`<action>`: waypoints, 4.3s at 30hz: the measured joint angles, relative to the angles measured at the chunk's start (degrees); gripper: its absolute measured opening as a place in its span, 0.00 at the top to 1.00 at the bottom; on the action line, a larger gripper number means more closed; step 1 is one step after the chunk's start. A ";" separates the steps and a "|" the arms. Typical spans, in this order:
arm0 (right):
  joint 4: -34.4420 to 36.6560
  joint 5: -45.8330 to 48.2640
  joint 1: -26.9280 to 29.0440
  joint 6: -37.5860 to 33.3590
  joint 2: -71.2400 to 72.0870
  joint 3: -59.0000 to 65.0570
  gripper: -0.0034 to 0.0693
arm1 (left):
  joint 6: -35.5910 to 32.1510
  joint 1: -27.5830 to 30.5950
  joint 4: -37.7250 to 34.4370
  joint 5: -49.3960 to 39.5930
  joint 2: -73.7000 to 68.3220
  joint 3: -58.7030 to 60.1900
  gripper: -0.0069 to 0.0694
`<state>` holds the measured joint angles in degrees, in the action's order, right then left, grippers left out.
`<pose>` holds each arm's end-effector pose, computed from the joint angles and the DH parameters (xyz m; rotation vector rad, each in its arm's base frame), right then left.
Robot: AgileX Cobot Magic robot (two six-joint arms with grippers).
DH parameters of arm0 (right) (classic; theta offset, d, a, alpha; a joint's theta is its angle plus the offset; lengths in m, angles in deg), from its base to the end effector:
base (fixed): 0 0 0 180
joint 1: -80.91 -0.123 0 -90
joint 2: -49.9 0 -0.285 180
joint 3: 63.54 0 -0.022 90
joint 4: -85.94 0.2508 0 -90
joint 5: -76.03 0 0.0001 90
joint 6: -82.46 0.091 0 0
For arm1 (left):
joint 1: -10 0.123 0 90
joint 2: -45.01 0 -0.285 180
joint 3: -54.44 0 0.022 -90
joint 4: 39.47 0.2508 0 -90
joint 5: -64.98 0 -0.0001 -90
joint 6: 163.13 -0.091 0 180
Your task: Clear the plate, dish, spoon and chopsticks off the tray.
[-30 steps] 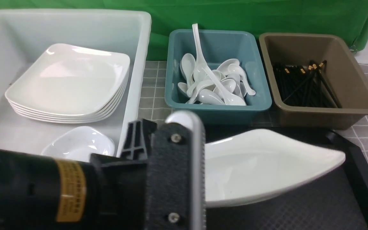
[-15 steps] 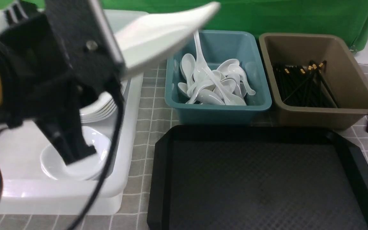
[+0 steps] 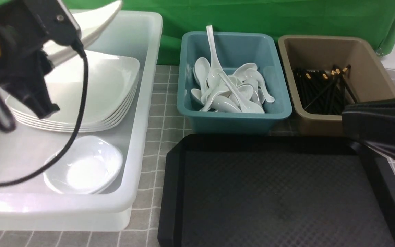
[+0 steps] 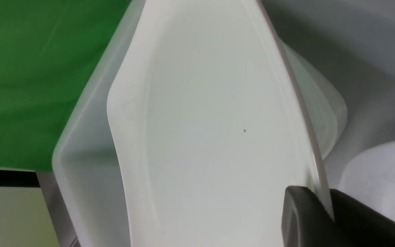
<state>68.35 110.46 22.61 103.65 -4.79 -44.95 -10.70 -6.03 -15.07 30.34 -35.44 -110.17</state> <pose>0.0948 0.1238 0.4233 -0.7181 1.7596 0.6223 0.2693 -0.0551 0.3459 1.0921 1.9939 0.5648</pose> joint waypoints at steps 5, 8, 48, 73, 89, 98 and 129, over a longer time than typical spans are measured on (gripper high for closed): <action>0.00 2.64 0.00 -0.17 0.00 0.00 0.91 | -0.29 1.45 0.00 3.15 -6.55 0.00 0.87; 0.00 3.59 0.00 -0.23 0.05 0.00 0.91 | -0.78 1.61 0.00 3.80 -10.71 0.00 0.87; 4.05 8.71 0.00 -2.77 0.05 0.00 0.90 | 3.72 3.49 -9.81 12.26 -22.54 -0.64 0.28; 4.18 9.10 0.00 -2.76 0.05 0.00 0.83 | 3.19 -7.55 -41.42 23.13 44.55 25.74 0.90; 4.47 8.81 -0.86 -2.70 0.30 0.06 0.77 | 2.40 -7.55 -41.18 23.99 49.28 32.03 0.90; 4.80 -0.76 17.02 -9.51 4.92 8.01 0.77 | 2.29 -7.55 -40.66 23.85 49.15 32.03 0.90; 7.18 -20.73 54.82 -10.07 46.81 58.96 0.93 | 2.41 -7.55 -40.32 23.62 49.11 32.07 0.90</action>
<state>75.53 89.73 77.42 93.58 42.02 14.00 -8.29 -13.58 -55.39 53.96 13.67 -78.10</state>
